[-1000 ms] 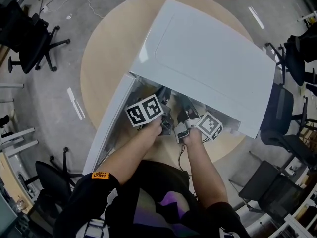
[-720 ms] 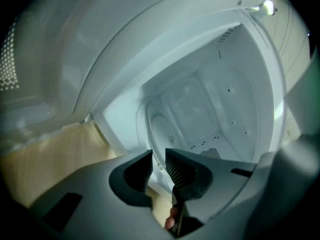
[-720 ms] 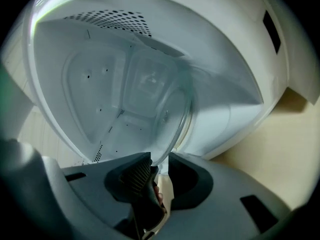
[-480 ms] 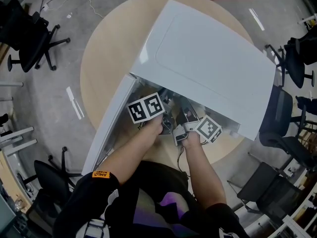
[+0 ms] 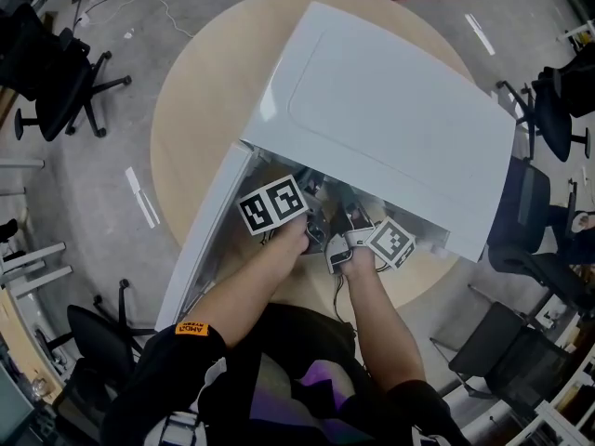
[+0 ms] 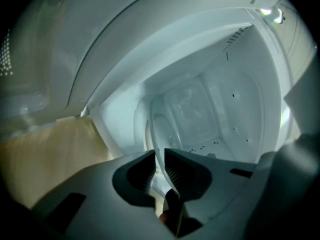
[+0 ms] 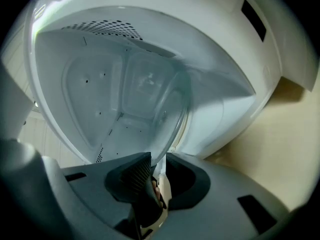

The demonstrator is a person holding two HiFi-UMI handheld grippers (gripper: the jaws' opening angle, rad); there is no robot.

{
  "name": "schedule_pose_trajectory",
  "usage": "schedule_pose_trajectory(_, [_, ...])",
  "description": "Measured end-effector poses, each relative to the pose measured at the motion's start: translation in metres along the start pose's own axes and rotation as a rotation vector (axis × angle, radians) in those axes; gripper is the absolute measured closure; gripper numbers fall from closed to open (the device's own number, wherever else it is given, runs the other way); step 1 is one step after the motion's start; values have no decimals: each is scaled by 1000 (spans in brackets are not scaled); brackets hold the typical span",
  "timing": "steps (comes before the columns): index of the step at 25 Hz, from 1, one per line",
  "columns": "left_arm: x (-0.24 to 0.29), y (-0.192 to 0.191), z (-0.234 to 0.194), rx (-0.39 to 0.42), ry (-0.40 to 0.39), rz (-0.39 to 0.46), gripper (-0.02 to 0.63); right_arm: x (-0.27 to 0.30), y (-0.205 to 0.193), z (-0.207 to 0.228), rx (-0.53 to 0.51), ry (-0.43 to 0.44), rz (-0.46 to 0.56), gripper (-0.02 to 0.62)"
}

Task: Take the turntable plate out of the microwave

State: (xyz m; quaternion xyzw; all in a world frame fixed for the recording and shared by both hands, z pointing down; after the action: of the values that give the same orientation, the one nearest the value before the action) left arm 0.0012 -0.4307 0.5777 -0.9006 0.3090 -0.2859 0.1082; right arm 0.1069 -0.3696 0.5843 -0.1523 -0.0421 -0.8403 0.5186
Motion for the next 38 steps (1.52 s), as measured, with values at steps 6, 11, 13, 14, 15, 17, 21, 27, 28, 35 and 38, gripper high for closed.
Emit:
schedule_pose_trajectory(6, [-3,3,10,3,-10,1,509,7,10,-4,69,63,29,499])
schedule_pose_trajectory(11, [-5,0,10,3,-6,-17,509,11,17,1,120,34,63,500])
schedule_pose_trajectory(13, [-5,-1,10,2,-10,-18,509,12,19,0,111,38,64,500])
schedule_pose_trajectory(14, [-5,-2,10,4,-12,-18,509,12,20,1,107,33,68,500])
schedule_pose_trajectory(15, [-5,-2,10,6,-13,-17,509,12,20,3,106,27,73,500])
schedule_pose_trajectory(17, [-5,-3,8,5,-13,-20,509,11,19,6,117,32,82,516])
schedule_pose_trajectory(21, [-5,-6,3,-2,-24,-36,508,12,17,4,153,89,87,535])
schedule_pose_trajectory(27, [3,-4,4,-14,-68,-50,507,9,22,11,179,94,113,538])
schedule_pose_trajectory(28, [5,-4,4,-13,-70,-54,506,9,22,11,186,100,115,540])
schedule_pose_trajectory(35, [10,-2,4,22,-70,-37,502,11,21,2,155,137,113,540])
schedule_pose_trajectory(38, [8,-1,7,39,-78,-17,499,10,21,-3,148,140,120,538])
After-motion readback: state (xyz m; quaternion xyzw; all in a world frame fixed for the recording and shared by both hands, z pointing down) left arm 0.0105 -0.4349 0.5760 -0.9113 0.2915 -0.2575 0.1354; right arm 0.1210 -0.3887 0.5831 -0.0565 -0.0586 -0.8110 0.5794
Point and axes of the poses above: the fingertips, and each gripper's own axes: x forward along the fingers, z to its right, y out of its top, the point moved 4 cm from there along -x, backward along the fingers, and after that the axes turned 7 degrees about x, right-handed, at the moved point
